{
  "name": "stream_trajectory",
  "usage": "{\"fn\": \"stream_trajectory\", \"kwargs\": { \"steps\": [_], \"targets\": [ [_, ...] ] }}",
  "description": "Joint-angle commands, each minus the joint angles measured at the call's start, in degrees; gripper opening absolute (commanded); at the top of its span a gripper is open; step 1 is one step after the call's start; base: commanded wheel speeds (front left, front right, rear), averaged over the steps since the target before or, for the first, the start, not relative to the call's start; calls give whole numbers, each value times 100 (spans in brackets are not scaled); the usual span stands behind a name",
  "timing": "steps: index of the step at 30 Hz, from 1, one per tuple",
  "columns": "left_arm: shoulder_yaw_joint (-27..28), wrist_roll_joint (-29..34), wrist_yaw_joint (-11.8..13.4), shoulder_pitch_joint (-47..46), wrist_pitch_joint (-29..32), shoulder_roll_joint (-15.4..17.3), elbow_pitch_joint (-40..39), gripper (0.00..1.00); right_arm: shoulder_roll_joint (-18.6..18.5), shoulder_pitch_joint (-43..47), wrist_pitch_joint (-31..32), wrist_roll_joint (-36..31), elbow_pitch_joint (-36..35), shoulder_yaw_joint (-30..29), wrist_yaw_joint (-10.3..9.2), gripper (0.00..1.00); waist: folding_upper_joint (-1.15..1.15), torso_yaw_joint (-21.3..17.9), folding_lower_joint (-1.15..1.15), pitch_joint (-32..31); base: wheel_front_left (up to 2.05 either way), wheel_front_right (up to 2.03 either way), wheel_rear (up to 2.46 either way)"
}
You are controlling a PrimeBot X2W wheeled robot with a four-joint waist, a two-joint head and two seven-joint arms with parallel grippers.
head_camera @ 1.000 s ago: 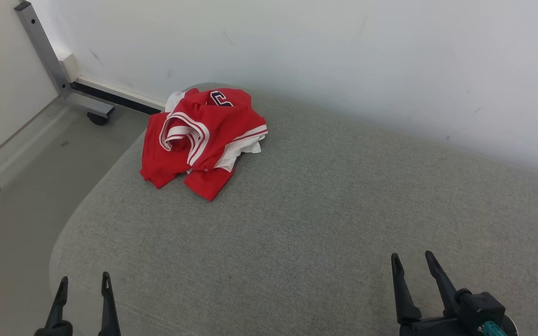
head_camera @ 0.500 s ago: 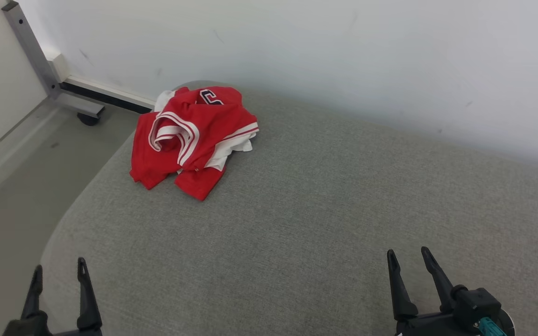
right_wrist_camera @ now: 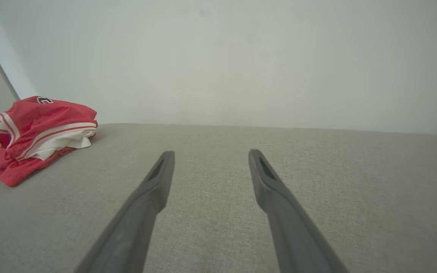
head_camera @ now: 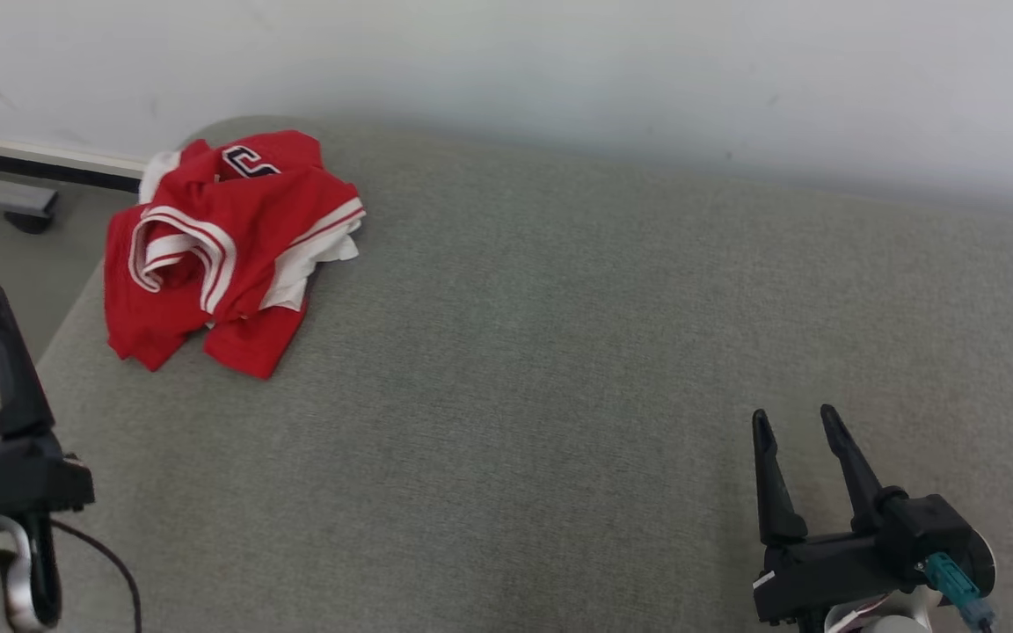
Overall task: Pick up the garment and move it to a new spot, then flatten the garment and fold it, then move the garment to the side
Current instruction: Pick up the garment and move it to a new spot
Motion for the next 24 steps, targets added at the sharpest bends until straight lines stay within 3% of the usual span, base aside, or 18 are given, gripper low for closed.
{"fn": "stream_trajectory", "kwargs": {
  "steps": [1, 13, 24],
  "targets": [
    [48, -74, -23, -206, -19, 77, 65, 100, 6, -86, -5, -41, -40, -18, -12, 100, -1, -576, -1, 551, 0, 0, 0],
    [-14, -298, -194, -1533, 294, 800, 837, 100, 9, -383, -5, 45, -251, -77, -12, 100, -1, -1321, -1, 1204, 0, 0, 0],
    [-306, -605, -323, -2318, 564, 1382, 1926, 100, 8, -504, -5, 172, -287, -36, -12, 100, -1, -1692, -1, 1391, 0, 0, 0]
  ]
}}
